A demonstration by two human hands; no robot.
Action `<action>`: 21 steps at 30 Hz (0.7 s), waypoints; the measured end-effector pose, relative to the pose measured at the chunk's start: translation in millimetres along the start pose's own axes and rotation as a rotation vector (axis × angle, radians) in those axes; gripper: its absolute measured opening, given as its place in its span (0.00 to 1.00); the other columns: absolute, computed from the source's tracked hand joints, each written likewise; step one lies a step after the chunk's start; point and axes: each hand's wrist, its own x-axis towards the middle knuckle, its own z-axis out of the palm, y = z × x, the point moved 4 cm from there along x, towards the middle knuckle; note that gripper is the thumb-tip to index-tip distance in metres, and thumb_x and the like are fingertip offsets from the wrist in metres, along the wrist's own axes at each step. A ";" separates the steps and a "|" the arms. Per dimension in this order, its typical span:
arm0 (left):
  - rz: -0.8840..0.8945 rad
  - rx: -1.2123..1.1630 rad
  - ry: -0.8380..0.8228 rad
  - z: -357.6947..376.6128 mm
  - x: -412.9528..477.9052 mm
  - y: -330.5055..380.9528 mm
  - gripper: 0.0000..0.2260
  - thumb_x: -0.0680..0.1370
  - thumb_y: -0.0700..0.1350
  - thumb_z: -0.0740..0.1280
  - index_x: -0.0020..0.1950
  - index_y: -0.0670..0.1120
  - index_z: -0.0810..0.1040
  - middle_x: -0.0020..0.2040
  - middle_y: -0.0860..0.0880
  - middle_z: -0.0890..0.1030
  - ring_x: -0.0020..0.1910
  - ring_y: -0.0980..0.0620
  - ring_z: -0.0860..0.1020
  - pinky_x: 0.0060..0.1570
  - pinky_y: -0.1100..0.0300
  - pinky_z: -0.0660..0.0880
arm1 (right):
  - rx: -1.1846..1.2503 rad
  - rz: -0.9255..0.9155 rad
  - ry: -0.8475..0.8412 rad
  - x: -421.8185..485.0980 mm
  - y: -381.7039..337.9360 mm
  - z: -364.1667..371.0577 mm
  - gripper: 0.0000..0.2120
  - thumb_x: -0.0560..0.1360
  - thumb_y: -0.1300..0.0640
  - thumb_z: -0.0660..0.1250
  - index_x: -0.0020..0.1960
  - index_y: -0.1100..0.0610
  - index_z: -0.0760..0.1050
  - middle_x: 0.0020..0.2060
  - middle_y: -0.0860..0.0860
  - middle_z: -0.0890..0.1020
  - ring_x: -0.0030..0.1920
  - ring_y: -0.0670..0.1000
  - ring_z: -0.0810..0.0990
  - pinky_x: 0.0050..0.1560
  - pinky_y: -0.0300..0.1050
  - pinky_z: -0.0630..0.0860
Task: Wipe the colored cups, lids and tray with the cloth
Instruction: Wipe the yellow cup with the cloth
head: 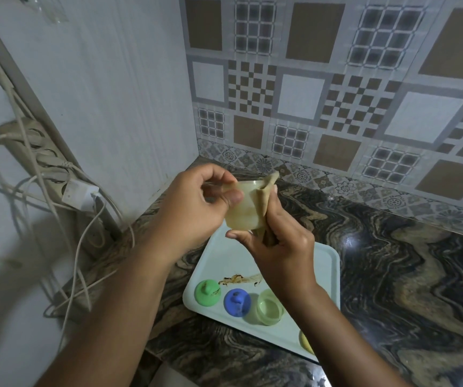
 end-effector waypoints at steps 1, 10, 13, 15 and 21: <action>0.036 0.062 0.006 1.6 -1.7 2.8 0.08 0.73 0.45 0.76 0.43 0.56 0.79 0.43 0.54 0.83 0.33 0.61 0.80 0.38 0.55 0.76 | -0.005 -0.022 0.009 -0.3 -1.4 0.5 0.41 0.63 0.54 0.83 0.67 0.74 0.72 0.40 0.66 0.82 0.48 0.40 0.68 0.48 0.40 0.75; -0.008 -0.168 -0.062 -4.0 2.3 1.0 0.07 0.72 0.51 0.72 0.47 0.52 0.85 0.51 0.50 0.86 0.52 0.50 0.84 0.57 0.43 0.79 | 0.098 0.065 -0.021 1.3 1.4 -4.1 0.34 0.67 0.53 0.81 0.63 0.74 0.76 0.42 0.40 0.73 0.36 0.34 0.71 0.41 0.24 0.65; 0.041 -0.071 0.000 -0.4 2.9 1.7 0.03 0.73 0.52 0.73 0.43 0.55 0.83 0.41 0.54 0.85 0.41 0.55 0.82 0.47 0.50 0.81 | 0.003 -0.007 -0.019 1.0 -5.3 -2.1 0.42 0.65 0.51 0.82 0.69 0.73 0.71 0.42 0.51 0.82 0.37 0.43 0.76 0.44 0.28 0.73; 0.105 0.037 0.022 4.7 0.4 6.5 0.02 0.74 0.51 0.74 0.42 0.55 0.82 0.38 0.55 0.84 0.40 0.56 0.81 0.44 0.54 0.80 | -0.054 -0.053 -0.004 -0.6 -6.5 0.0 0.44 0.64 0.54 0.84 0.70 0.74 0.69 0.44 0.65 0.84 0.41 0.55 0.79 0.48 0.39 0.78; 0.039 -0.085 -0.027 -0.6 2.3 8.9 0.11 0.75 0.54 0.69 0.52 0.52 0.85 0.48 0.54 0.86 0.51 0.55 0.84 0.56 0.52 0.80 | 0.052 0.045 0.024 3.6 -4.0 -7.8 0.40 0.65 0.51 0.82 0.68 0.72 0.74 0.36 0.59 0.81 0.39 0.36 0.69 0.40 0.29 0.67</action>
